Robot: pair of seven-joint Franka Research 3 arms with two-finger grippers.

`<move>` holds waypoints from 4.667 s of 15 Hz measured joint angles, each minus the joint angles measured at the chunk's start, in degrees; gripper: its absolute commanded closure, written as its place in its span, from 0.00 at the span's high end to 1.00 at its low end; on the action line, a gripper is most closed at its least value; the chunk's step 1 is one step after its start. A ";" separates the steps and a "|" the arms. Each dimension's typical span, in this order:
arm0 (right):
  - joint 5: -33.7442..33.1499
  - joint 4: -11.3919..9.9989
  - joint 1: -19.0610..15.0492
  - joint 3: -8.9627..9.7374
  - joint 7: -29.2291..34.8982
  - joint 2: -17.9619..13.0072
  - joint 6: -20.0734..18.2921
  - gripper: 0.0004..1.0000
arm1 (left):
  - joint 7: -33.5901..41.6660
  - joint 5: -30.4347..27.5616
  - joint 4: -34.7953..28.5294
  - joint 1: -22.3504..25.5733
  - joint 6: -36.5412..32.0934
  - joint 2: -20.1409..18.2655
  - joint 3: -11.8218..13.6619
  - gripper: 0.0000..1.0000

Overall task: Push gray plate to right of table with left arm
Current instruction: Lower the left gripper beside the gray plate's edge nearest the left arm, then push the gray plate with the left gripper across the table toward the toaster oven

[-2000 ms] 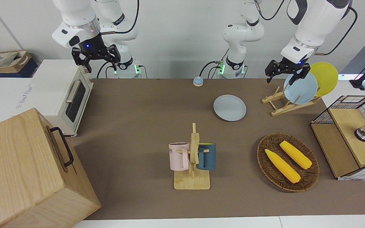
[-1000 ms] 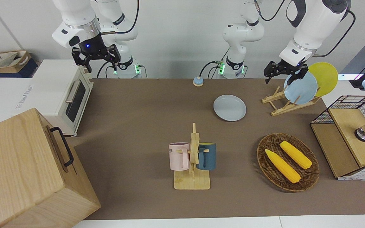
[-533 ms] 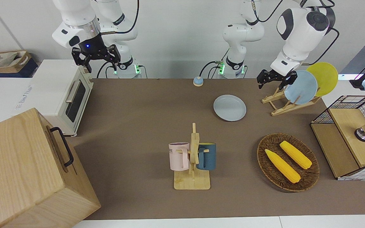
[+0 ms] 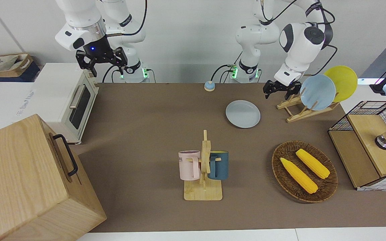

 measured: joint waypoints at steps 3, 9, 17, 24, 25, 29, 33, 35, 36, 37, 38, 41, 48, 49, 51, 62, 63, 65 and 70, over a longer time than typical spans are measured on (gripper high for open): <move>0.00 0.00 0.00 0.00 0.00 0.00 0.00 0.98 | 0.00 -1.59 -4.94 -0.09 5.69 -0.05 -0.27 1.00; 0.00 0.00 0.00 0.00 0.00 0.00 0.00 0.98 | -0.05 -2.07 -13.50 -1.24 16.59 0.06 -0.66 1.00; 0.00 0.00 0.00 0.00 0.00 0.00 0.00 0.98 | -0.48 -2.14 -15.72 -2.30 22.38 3.43 -0.65 0.93; 0.00 0.00 0.00 0.00 0.00 0.00 0.00 0.98 | -0.61 -3.03 -15.75 -2.30 23.62 5.10 -0.64 0.14; 0.00 0.00 0.00 0.00 0.00 0.00 0.00 0.98 | -0.65 -3.13 -15.75 -2.30 23.64 5.10 -0.63 0.08; 0.00 0.00 0.00 0.00 0.00 0.00 0.00 0.98 | -0.92 -3.41 -15.63 -2.32 23.81 5.09 -0.62 0.00; 0.00 0.00 0.00 0.00 0.00 0.00 0.00 0.98 | -0.98 -3.67 -15.60 -2.36 23.81 4.95 -0.63 0.00; 0.00 0.00 0.00 0.00 0.00 0.00 0.00 0.98 | -1.51 -4.17 -15.60 -2.35 23.84 4.96 -0.57 0.00; 0.00 0.00 0.00 0.00 0.00 0.00 0.00 0.98 | -1.84 -4.37 -15.60 -2.45 24.02 5.02 -0.57 0.00; 0.00 0.00 0.00 0.00 0.00 0.00 0.00 0.98 | -2.59 -4.69 -15.59 -2.91 24.32 5.14 -0.52 0.00; 0.00 0.00 0.00 0.00 0.00 0.00 0.00 0.98 | -3.86 -4.96 -15.51 -3.83 24.69 5.28 -0.46 0.00; 0.00 0.00 0.00 0.00 0.00 0.00 0.00 0.98 | -9.26 -5.50 -14.50 -7.96 25.48 6.36 -0.53 0.00; 0.00 0.00 0.00 0.00 0.00 0.00 0.00 0.98 | -26.36 -5.68 -8.35 -20.74 26.39 12.02 -0.84 0.00; 0.00 0.00 0.00 0.00 0.00 0.00 0.00 0.98 | -30.08 -5.69 -6.76 -23.37 26.55 13.40 -1.07 0.00; 0.00 0.00 0.00 0.00 0.00 0.00 0.00 0.98 | -35.05 -5.70 -4.31 -26.54 26.75 15.52 -1.69 0.00; 0.00 0.00 0.00 0.00 0.00 0.00 0.00 0.98 | -56.37 -4.65 13.19 -34.06 27.63 29.69 -9.24 0.00; 0.00 0.00 0.00 0.00 0.00 0.00 0.00 0.98 | -57.87 -4.00 14.54 -34.63 27.63 30.66 -9.27 0.00; 0.00 0.00 0.00 0.00 0.00 0.00 0.00 0.98 | -60.76 -2.83 17.27 -35.80 27.61 32.64 -9.33 0.00; 0.00 0.00 0.00 0.00 0.00 0.00 0.00 0.98 | -65.88 -1.48 23.87 -38.60 27.60 37.49 -9.39 0.04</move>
